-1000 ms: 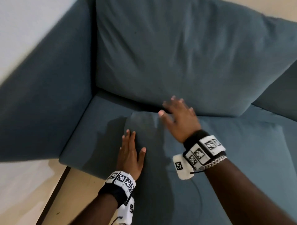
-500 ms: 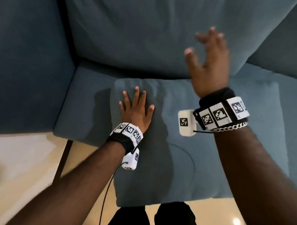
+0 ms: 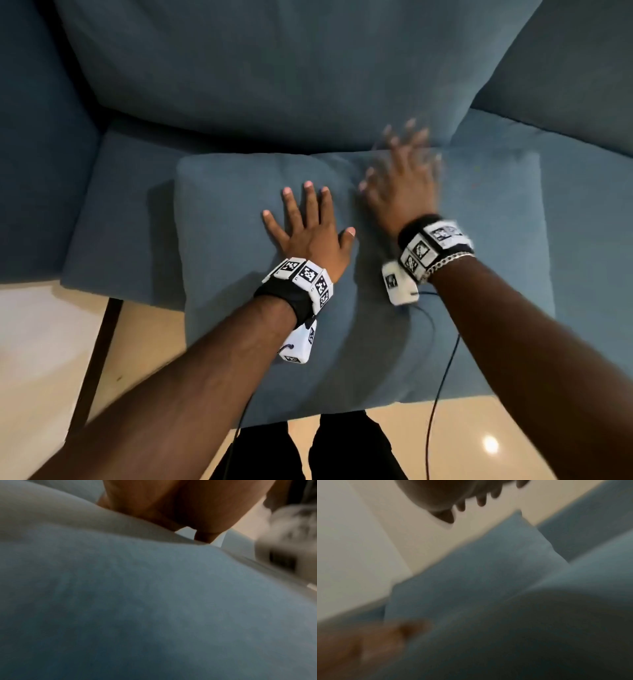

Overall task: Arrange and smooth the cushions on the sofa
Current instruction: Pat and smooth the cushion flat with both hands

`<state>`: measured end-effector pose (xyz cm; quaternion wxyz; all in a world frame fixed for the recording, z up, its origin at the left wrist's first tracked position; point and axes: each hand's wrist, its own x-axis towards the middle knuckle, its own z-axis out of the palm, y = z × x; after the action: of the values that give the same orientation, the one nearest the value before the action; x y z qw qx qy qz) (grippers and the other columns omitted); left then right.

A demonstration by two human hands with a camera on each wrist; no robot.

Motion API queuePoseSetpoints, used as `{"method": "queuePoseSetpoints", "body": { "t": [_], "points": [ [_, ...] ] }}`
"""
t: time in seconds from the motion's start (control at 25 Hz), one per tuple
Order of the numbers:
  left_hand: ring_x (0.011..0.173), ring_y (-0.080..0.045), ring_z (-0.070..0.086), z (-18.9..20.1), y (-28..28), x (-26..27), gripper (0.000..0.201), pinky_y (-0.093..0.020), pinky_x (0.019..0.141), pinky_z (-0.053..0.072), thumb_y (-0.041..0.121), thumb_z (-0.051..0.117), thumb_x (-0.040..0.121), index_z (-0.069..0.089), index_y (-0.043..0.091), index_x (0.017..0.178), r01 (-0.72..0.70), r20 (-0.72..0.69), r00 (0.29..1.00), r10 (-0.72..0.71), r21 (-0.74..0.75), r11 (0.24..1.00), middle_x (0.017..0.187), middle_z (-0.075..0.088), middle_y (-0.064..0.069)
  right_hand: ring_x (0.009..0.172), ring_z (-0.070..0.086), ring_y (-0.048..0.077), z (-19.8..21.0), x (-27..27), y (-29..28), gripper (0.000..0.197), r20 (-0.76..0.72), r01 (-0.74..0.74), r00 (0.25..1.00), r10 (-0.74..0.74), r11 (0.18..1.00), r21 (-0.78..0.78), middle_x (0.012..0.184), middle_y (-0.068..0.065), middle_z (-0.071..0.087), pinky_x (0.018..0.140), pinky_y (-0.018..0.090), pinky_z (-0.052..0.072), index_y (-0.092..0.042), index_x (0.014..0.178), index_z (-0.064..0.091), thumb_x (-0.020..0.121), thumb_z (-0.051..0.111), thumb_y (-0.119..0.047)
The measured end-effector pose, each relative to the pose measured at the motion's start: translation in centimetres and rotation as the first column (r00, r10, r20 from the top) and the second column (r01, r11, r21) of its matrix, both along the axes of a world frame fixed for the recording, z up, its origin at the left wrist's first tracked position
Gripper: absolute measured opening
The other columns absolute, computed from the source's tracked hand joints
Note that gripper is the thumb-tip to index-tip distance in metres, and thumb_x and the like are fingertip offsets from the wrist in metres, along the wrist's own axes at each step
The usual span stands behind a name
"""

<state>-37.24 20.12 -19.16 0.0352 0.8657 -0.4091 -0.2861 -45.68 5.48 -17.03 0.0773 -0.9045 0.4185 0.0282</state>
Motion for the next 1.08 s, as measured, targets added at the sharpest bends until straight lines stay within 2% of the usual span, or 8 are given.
{"method": "queuePoseSetpoints", "body": {
  "t": [0.08, 0.32, 0.4, 0.52, 0.6, 0.72, 0.92, 1.08],
  "points": [
    [0.156, -0.034, -0.022, -0.3, -0.8, -1.6, 0.081, -0.075, 0.115, -0.011, 0.062, 0.038, 0.099, 0.007, 0.027, 0.165, 0.031, 0.009, 0.999, -0.031, -0.003, 1.0, 0.173, -0.011, 0.004, 0.159, 0.012, 0.026, -3.1, -2.0, 0.3, 0.081, -0.373, -0.133, 0.888, 0.27, 0.926, 0.352, 0.172, 0.003, 0.017, 0.126, 0.054, 0.009, -0.031, 0.16, 0.027, 0.095, 0.014, -0.077],
    [0.156, -0.029, -0.024, -2.4, -1.7, -1.8, 0.088, -0.069, 0.118, -0.014, 0.081, 0.023, 0.093, -0.003, 0.036, 0.164, -0.038, 0.037, 0.999, 0.038, 0.011, 0.999, 0.172, -0.016, 0.011, 0.145, 0.042, 0.028, 4.5, -4.1, -7.9, 0.05, 0.647, 0.184, 0.756, -0.096, 0.98, -0.07, 0.15, 0.014, 0.051, 0.12, 0.049, 0.032, -0.012, 0.139, 0.058, 0.098, 0.051, -0.041],
    [0.156, -0.032, -0.024, -2.0, -2.7, -2.6, 0.092, -0.071, 0.116, -0.014, 0.083, 0.025, 0.09, -0.004, 0.036, 0.163, -0.064, 0.049, 0.997, 0.062, 0.042, 0.997, 0.171, -0.018, 0.009, 0.157, 0.02, 0.03, 0.5, -6.0, -5.6, 0.074, 0.102, -0.011, 0.995, 0.012, 1.0, -0.01, 0.167, 0.013, 0.028, 0.126, 0.054, 0.016, -0.015, 0.158, 0.035, 0.098, 0.025, -0.058],
    [0.154, -0.036, -0.025, -0.9, -3.3, -4.2, 0.094, -0.073, 0.116, -0.012, 0.082, 0.031, 0.09, -0.002, 0.034, 0.164, -0.045, 0.078, 0.996, 0.039, 0.076, 0.996, 0.171, -0.02, 0.004, 0.158, 0.014, 0.027, -1.9, -6.7, -5.3, 0.079, -0.374, -0.169, 0.874, 0.311, 0.915, 0.366, 0.171, 0.006, 0.017, 0.126, 0.055, 0.01, -0.025, 0.161, 0.025, 0.096, 0.021, -0.07],
    [0.155, -0.038, -0.024, -0.5, -3.7, -4.8, 0.094, -0.071, 0.118, -0.011, 0.08, 0.032, 0.091, 0.0, 0.032, 0.165, -0.091, 0.072, 0.994, 0.085, 0.082, 0.993, 0.172, -0.019, 0.002, 0.147, 0.04, 0.029, 2.7, -5.9, -8.6, 0.057, 0.046, -0.139, 0.99, 0.132, 0.951, 0.275, 0.157, 0.009, 0.045, 0.122, 0.053, 0.026, -0.022, 0.143, 0.054, 0.1, 0.046, -0.058],
    [0.153, -0.04, -0.027, 0.2, -5.4, -6.4, 0.097, -0.071, 0.117, -0.013, 0.082, 0.033, 0.09, -0.002, 0.031, 0.165, -0.095, 0.025, 0.995, 0.094, 0.074, 0.993, 0.171, -0.021, 0.002, 0.144, 0.044, 0.033, 5.9, -8.4, -12.8, 0.045, 0.687, 0.194, 0.721, -0.089, 0.978, -0.077, 0.148, 0.013, 0.052, 0.12, 0.047, 0.032, -0.009, 0.136, 0.059, 0.099, 0.055, -0.035],
    [0.153, -0.03, -0.031, -0.7, -6.7, -8.4, 0.105, -0.073, 0.114, -0.014, 0.089, 0.034, 0.083, -0.01, 0.036, 0.163, 0.05, -0.027, 0.999, -0.048, 0.09, 0.995, 0.169, -0.025, 0.014, 0.158, 0.013, 0.026, -3.2, -12.1, -10.7, 0.076, -0.367, -0.125, 0.896, 0.252, 0.934, 0.335, 0.171, 0.003, 0.02, 0.127, 0.055, 0.009, -0.026, 0.16, 0.03, 0.097, 0.025, -0.069],
    [0.152, -0.023, -0.034, -2.4, -7.1, -6.9, 0.106, -0.068, 0.114, -0.021, 0.095, 0.032, 0.078, -0.018, 0.047, 0.158, 0.016, -0.105, 0.994, -0.005, 0.108, 0.994, 0.165, -0.03, 0.022, 0.147, 0.04, 0.032, 3.8, -11.7, -17.1, 0.047, 0.457, 0.079, 0.887, -0.059, 0.997, -0.024, 0.153, 0.013, 0.05, 0.122, 0.046, 0.027, -0.015, 0.137, 0.06, 0.098, 0.055, -0.042]
  ]
}}
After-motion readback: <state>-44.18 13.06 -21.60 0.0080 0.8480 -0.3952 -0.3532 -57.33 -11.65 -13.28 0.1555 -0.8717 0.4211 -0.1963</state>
